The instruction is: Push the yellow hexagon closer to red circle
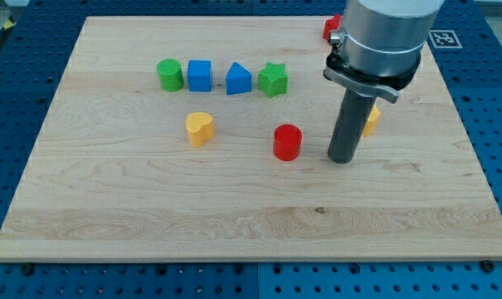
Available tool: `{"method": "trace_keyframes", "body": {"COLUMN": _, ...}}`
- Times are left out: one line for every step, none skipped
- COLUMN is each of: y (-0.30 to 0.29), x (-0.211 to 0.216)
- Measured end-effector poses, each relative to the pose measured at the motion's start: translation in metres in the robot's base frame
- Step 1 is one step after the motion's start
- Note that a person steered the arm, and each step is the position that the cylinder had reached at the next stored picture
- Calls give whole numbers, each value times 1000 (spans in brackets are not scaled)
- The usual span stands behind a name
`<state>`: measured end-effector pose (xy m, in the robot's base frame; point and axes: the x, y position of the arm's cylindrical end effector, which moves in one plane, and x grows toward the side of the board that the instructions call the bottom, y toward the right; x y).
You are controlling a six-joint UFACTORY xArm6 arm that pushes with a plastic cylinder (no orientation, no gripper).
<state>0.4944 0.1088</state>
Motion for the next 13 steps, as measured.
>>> {"method": "trace_keyframes", "body": {"y": -19, "x": -4}}
{"method": "trace_keyframes", "body": {"y": -40, "x": -18}}
{"method": "trace_keyframes", "body": {"y": -58, "x": -22}}
{"method": "trace_keyframes", "body": {"y": -64, "x": -22}}
{"method": "trace_keyframes", "body": {"y": -23, "x": -21}}
{"method": "trace_keyframes", "body": {"y": 61, "x": -4}}
{"method": "trace_keyframes", "body": {"y": 140, "x": 0}}
{"method": "trace_keyframes", "body": {"y": 166, "x": -53}}
{"method": "trace_keyframes", "body": {"y": 166, "x": -85}}
{"method": "trace_keyframes", "body": {"y": 153, "x": -85}}
{"method": "trace_keyframes", "body": {"y": 125, "x": -85}}
{"method": "trace_keyframes", "body": {"y": 96, "x": -85}}
{"method": "trace_keyframes", "body": {"y": 83, "x": -80}}
